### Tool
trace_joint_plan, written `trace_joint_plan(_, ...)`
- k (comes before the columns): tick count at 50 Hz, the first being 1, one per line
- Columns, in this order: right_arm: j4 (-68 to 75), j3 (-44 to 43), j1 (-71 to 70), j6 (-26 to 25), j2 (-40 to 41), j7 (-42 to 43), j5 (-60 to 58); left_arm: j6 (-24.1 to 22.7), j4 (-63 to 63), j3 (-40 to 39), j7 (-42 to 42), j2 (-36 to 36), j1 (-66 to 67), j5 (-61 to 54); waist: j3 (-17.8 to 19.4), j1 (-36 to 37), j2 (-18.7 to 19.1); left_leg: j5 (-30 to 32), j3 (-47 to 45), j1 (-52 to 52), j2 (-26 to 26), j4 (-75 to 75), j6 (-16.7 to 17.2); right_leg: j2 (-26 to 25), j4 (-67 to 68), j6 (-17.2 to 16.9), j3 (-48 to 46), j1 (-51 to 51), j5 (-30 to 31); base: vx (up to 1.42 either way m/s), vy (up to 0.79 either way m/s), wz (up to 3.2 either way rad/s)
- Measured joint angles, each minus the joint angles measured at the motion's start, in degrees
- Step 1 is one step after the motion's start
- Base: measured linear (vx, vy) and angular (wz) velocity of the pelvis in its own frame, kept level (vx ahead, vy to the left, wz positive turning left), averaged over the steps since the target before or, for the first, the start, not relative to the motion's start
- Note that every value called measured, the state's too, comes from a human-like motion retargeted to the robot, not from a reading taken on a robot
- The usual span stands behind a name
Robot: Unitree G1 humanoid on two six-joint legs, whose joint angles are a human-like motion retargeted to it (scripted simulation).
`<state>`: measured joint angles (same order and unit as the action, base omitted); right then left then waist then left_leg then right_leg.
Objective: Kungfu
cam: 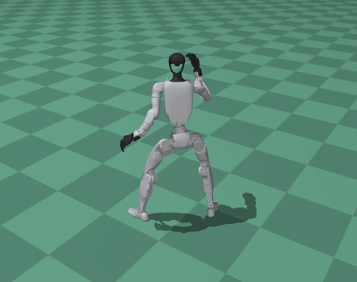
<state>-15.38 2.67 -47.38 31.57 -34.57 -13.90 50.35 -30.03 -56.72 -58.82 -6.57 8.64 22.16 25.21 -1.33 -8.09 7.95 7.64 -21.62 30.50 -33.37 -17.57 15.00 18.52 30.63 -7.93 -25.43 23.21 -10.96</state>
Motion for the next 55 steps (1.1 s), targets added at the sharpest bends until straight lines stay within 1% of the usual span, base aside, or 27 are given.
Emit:
trace_joint_plan(3,-4.9,-6.9,1.2,5.0,-5.3,7.2,-0.7,0.4,-5.9,10.5,0.6,-0.1,-3.9,-4.6,-0.4,-3.4,-1.9,4.8,-0.7,-3.2,0.8,6.3,0.0,0.6,6.4,0.0,-0.4,1.8,-4.9,-0.23,-0.73,0.21)
trace_joint_plan(6,-10.3,-13.9,3.8,8.4,-10.8,13.7,-0.8,0.8,-10.2,23.2,2.3,-2.8,-12.7,-11.4,0.7,-7.4,-1.1,8.2,-0.3,-6.5,-1.8,10.9,0.0,-1.8,11.2,1.1,-2.4,0.8,-9.7,-0.22,-0.75,0.03)
trace_joint_plan(8,-14.4,-21.2,7.5,9.7,-14.5,15.9,-0.9,2.2,-11.6,30.7,7.3,-5.7,-21.2,-17.8,1.9,-9.5,-0.3,10.7,0.4,-7.4,-3.5,13.0,0.0,-3.5,13.5,1.8,-3.9,-0.1,-12.3,-0.11,-0.48,0.12)
trace_joint_plan(10,-17.9,-30.1,12.4,10.1,-17.0,17.6,-3.1,3.6,-10.1,36.8,15.0,-9.9,-29.9,-23.9,2.9,-11.8,-0.3,13.3,-0.2,-7.0,-4.1,14.9,0.0,-3.5,16.0,2.5,-5.2,0.3,-14.7,-0.25,-0.45,0.43)
trace_joint_plan(12,-19.8,-38.0,16.2,10.0,-18.6,21.1,-8.2,4.2,-6.2,44.0,20.8,-12.0,-35.5,-28.6,4.2,-15.3,0.2,15.4,-2.8,-6.1,-4.2,16.4,0.0,-3.1,18.2,3.3,-6.4,1.1,-16.7,-0.32,-0.36,0.58)
trace_joint_plan(13,-20.4,-40.7,17.9,10.1,-19.2,23.7,-11.7,4.0,-4.0,47.4,22.9,-11.9,-37.6,-29.6,4.9,-16.8,0.6,16.2,-3.9,-5.8,-4.8,16.6,0.0,-3.6,19.0,3.8,-6.6,1.4,-17.6,-0.25,-0.31,0.28)
trace_joint_plan(15,-21.8,-44.1,20.6,10.1,-20.0,30.2,-19.3,4.1,-0.2,53.3,25.1,-10.5,-40.7,-28.0,7.1,-19.0,1.8,17.6,-3.7,-6.2,-8.0,16.1,-0.2,-6.6,19.1,5.1,-6.8,0.4,-18.8,-0.17,-0.24,-0.11)
trace_joint_plan(17,-22.8,-45.9,22.5,9.8,-20.9,35.6,-25.4,4.4,1.9,55.8,24.2,-9.0,-43.9,-23.7,8.3,-20.5,2.4,18.3,-4.1,-5.9,-8.6,15.3,-2.3,-7.5,19.0,6.2,-6.1,0.8,-19.1,-0.15,-0.04,-0.19)
trace_joint_plan(20,-22.9,-46.1,24.6,9.4,-21.4,37.9,-29.0,2.8,3.1,57.4,22.1,-8.0,-47.3,-21.6,9.2,-21.6,2.5,18.5,-9.5,-8.0,-9.2,15.0,-3.6,-8.1,18.7,7.0,-4.8,1.0,-18.9,-0.11,-0.01,-0.23)
trace_joint_plan(25,-21.3,-46.7,28.1,10.5,-23.4,36.4,-23.9,0.7,4.6,59.2,22.6,-9.3,-48.6,-28.5,9.6,-22.7,2.7,17.3,-13.9,-11.1,-8.1,15.0,-4.6,-7.1,18.0,7.0,-3.1,1.0,-17.7,0.0,0.02,-0.02)
trace_joint_plan(29,-19.9,-49.8,31.1,10.5,-24.9,34.9,-22.6,-0.8,6.2,59.9,21.3,-8.6,-48.0,-31.7,10.2,-23.7,2.9,15.7,-15.1,-13.1,-6.9,15.3,-3.6,-6.5,17.1,6.2,-1.0,1.0,-16.2,0.04,0.14,-0.07)
trace_joint_plan(33,-19.1,-53.5,35.1,10.5,-25.8,34.3,-22.9,-0.8,7.6,59.5,21.1,-6.6,-47.4,-30.6,11.3,-25.0,3.1,13.8,-15.1,-14.5,-6.1,15.5,-2.3,-6.2,15.5,5.1,0.8,0.5,-14.3,0.06,0.19,0.0)
trace_joint_plan(37,-18.3,-58.2,41.1,10.1,-25.0,32.4,-23.8,-0.6,7.8,57.6,20.8,-2.8,-46.5,-25.0,12.7,-25.8,3.3,12.9,-14.8,-14.6,-4.9,15.7,-2.8,-6.1,12.3,3.9,1.4,-1.1,-11.6,0.07,0.21,0.18)
trace_joint_plan(40,-16.9,-62.0,46.4,9.3,-23.4,30.6,-26.2,0.3,6.6,55.8,19.5,1.2,-45.1,-17.8,14.5,-27.0,3.9,12.2,-11.9,-12.4,-4.3,14.5,-3.5,-5.9,8.8,2.9,0.3,-3.7,-9.2,0.12,0.3,0.59)
trace_joint_plan(43,-14.5,-63.5,51.3,8.1,-21.2,28.9,-29.6,2.1,5.0,53.7,17.8,5.5,-41.8,-9.0,15.1,-25.5,4.7,11.5,-10.3,-11.0,-3.4,13.6,-4.1,-5.6,5.2,2.1,0.0,-5.9,-6.8,0.18,0.33,0.46)
trace_joint_plan(45,-12.4,-62.5,53.7,7.5,-19.2,27.2,-30.8,3.3,3.9,52.3,16.4,8.4,-38.5,-3.4,14.9,-23.5,5.0,10.9,-9.6,-10.3,-2.5,13.0,-4.7,-5.3,3.1,1.7,0.2,-7.1,-5.3,0.24,0.39,0.4)
trace_joint_plan(47,-9.5,-58.9,55.1,7.3,-16.8,24.0,-30.4,4.7,2.8,50.8,14.8,10.9,-34.4,1.3,14.6,-21.3,5.2,10.2,-8.4,-9.0,-1.4,12.0,-5.6,-4.9,1.3,1.2,0.1,-8.3,-4.2,0.23,0.38,0.57)
trace_joint_plan(50,-3.6,-50.9,56.0,7.7,-13.1,15.5,-27.2,7.6,0.8,48.6,12.6,13.9,-27.2,7.8,14.3,-18.2,5.9,8.9,-4.4,-5.4,0.0,9.1,-6.7,-4.2,-1.0,0.0,-1.1,-10.8,-2.7,0.23,0.39,0.96)
trace_joint_plan(53,3.6,-41.5,56.7,5.7,-8.1,5.0,-22.6,11.1,-2.7,46.3,10.7,14.3,-21.0,14.6,13.7,-14.3,6.5,7.8,1.2,-0.8,2.6,5.3,-8.1,-4.2,-3.3,-1.6,-1.7,-14.2,-1.9,0.18,0.27,1.49)
trace_joint_plan(55,9.4,-34.5,56.7,3.3,-3.2,-0.4,-21.3,13.6,-6.2,45.4,9.5,13.4,-17.7,17.7,12.7,-11.0,6.4,6.9,3.7,2.1,5.1,2.7,-9.6,-3.6,-5.0,-3.0,-3.2,-17.5,-1.5,0.35,0.5,2.09)
